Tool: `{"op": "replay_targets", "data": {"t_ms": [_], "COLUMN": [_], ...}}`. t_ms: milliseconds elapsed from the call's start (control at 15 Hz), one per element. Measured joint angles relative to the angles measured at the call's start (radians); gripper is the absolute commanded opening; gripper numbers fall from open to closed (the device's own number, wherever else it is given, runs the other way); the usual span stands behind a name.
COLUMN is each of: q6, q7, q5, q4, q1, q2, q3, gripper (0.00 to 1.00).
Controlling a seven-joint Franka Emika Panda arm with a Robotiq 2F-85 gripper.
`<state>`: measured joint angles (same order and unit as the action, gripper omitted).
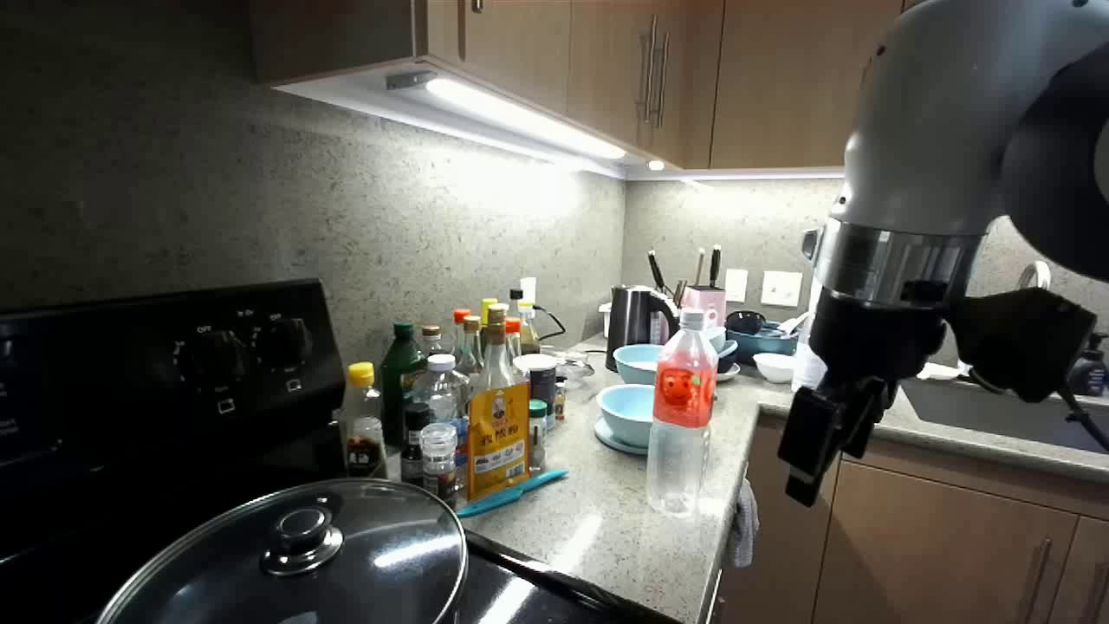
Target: Pick up the bottle from the counter and put it on the floor
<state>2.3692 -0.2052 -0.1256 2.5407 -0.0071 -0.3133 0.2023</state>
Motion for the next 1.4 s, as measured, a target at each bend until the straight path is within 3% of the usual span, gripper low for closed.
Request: {"op": "replay_targets", "data": {"t_ms": [600, 800, 1133, 1400], "q6": [0.000, 0.061, 0.069, 0.068], "q7": [-0.002, -0.137, -0.348, -0.394], "q5": [-0.006, -0.216, -0.632, -0.712], "q4": [-0.003, -0.057, -0.317, -0.415], "q1": [0.000, -0.030, -0.078, -0.089], "q2": [0.001, 0.025, 0.166, 0.238], "q3": [0.000, 0.024, 0.083, 0.096], "gripper": [1.00, 1.00, 1.00, 1.00]}}
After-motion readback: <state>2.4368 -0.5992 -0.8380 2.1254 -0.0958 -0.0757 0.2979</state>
